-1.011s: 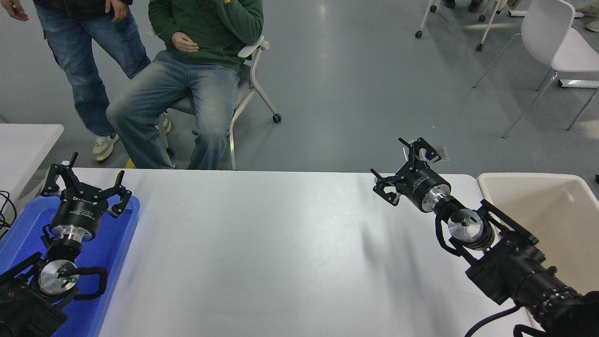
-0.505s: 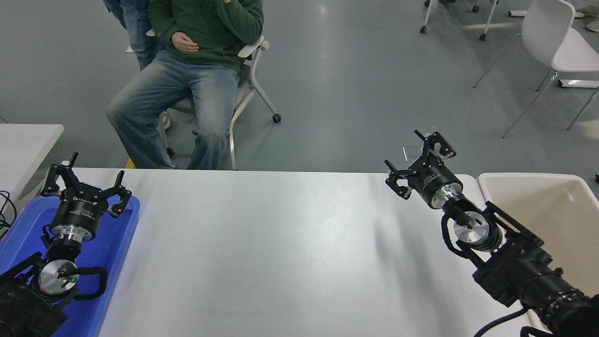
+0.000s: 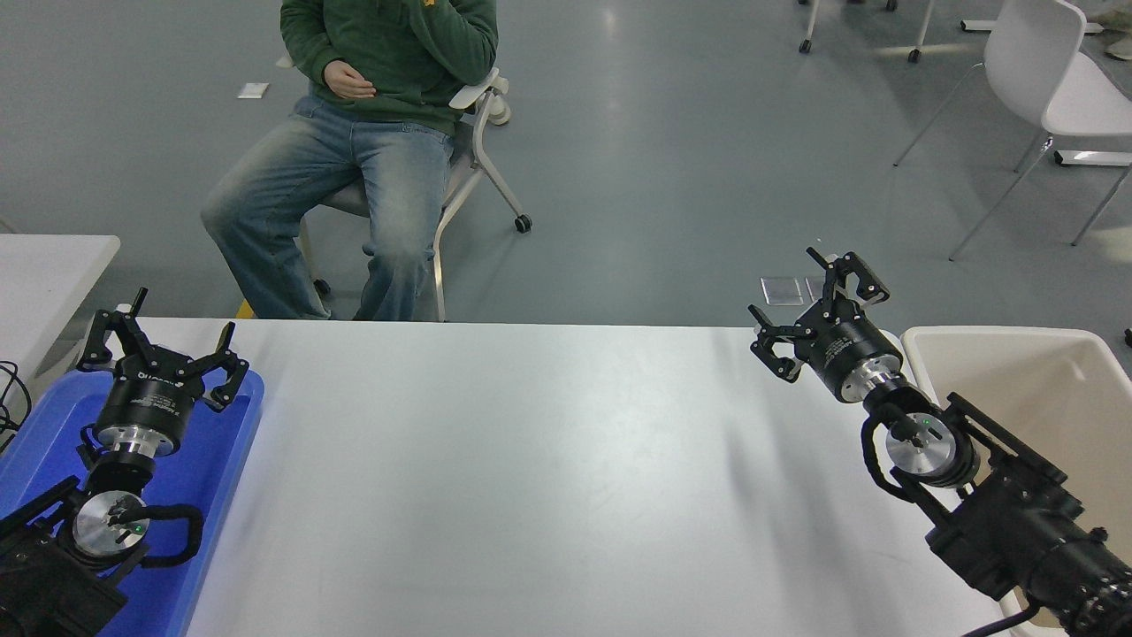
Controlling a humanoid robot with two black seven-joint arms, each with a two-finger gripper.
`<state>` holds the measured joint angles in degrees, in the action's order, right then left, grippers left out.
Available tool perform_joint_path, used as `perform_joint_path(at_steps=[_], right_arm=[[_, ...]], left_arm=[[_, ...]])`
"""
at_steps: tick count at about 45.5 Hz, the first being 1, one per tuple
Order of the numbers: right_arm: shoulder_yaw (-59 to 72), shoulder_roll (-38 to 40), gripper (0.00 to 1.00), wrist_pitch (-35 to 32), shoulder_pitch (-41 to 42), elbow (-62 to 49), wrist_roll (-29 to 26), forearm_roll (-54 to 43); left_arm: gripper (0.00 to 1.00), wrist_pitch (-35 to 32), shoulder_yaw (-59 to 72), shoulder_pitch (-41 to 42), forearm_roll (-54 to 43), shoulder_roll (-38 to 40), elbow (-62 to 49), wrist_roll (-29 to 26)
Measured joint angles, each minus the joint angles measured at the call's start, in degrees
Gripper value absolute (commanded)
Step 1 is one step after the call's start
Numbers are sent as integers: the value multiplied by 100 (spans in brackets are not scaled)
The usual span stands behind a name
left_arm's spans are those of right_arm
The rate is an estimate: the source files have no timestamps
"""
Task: Clean the table surface
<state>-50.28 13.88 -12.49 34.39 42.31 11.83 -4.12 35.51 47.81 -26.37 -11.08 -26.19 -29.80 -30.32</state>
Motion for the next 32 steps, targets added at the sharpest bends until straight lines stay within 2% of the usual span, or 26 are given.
perform_joint_path(at_steps=[32], right_arm=[[-29, 104, 100, 45, -64, 106, 9, -404]], left_arm=[[100, 0, 0, 0, 1, 0, 0, 0]])
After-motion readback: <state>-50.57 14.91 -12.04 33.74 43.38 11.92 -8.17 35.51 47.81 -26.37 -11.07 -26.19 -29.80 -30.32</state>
